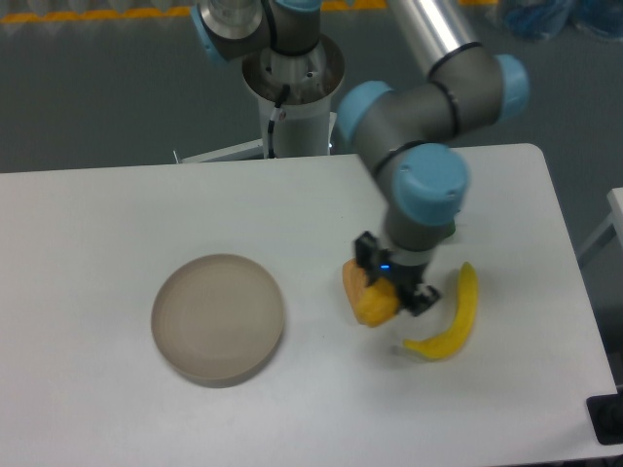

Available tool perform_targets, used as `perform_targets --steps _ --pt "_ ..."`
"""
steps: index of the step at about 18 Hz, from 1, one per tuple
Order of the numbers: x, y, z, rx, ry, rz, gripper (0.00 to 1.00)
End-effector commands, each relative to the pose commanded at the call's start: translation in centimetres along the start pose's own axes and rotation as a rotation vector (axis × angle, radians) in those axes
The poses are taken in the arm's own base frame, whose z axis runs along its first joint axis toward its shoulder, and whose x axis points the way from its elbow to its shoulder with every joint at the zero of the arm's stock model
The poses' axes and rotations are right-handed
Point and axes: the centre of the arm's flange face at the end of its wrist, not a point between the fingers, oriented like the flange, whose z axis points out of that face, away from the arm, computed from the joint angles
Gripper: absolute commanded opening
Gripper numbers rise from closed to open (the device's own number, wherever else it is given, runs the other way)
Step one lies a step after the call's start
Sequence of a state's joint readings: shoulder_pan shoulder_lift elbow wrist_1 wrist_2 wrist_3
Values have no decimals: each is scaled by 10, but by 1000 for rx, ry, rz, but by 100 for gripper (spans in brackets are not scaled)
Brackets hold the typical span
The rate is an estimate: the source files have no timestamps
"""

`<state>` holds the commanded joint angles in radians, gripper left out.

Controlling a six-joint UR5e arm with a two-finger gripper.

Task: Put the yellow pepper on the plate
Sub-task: 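Carry the held yellow pepper across the table to above the brown plate, then lower the yellow pepper onto the plate and open the gripper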

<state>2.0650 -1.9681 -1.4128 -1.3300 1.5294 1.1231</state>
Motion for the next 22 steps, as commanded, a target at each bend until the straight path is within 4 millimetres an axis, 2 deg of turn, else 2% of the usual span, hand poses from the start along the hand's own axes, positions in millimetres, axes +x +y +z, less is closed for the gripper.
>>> perform_targets --steps 4,7,10,11,14,15,16,20,22 --pt "48 -61 20 -14 26 25 23" --pt "76 -92 31 -24 34 70 28" --pt "108 -114 56 -49 71 122 34" --pt "117 -116 63 -60 84 125 36" --pt "122 -115 71 -69 95 121 59" --pt "121 -116 69 -66 91 120 84" --pt "121 -116 69 -64 86 122 100" --pt "120 -115 59 -54 67 121 100" --pt "115 -108 54 -109 12 124 100"
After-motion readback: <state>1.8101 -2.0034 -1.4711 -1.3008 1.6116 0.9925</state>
